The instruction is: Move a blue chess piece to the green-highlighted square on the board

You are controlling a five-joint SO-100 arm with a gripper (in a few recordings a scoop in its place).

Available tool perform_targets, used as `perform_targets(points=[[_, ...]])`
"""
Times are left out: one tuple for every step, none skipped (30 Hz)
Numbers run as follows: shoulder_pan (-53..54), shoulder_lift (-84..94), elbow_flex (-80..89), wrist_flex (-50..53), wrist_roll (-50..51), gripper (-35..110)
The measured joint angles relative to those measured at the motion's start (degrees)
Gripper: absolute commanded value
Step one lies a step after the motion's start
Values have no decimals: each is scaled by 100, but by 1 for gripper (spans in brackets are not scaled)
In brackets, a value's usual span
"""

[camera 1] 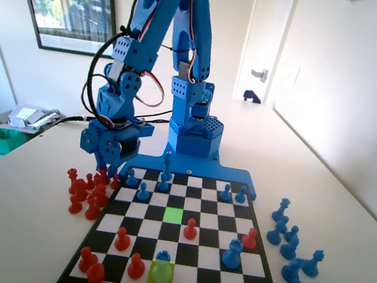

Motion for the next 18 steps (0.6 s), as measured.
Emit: perform_targets(points=[[0,0,-44,105,-18,10],[18,0,-105,202,-35,10],[35,0,-193,316,-79,10],[53,0,-272,439,-114,10],[70,0,-343,562,-132,10],[70,9,-404,712,-132,10],[70,26,-475,844,-167,10],[70,53,-554,949,-202,10],[70,97,-642,1090,-229,10],[70,132,-703,1213,-246,10],[70,158,-773,1336,-281,10],[70,193,-853,1477,-316,10],[70,220,-940,1644,-334,10],[70,246,-1055,1828,-343,10],[70,281,-1160,2004,-343,10],[70,316,-1283,2171,-343,10],[70,369,-1415,2399,-343,10],[62,431,-1547,2637,-334,10]])
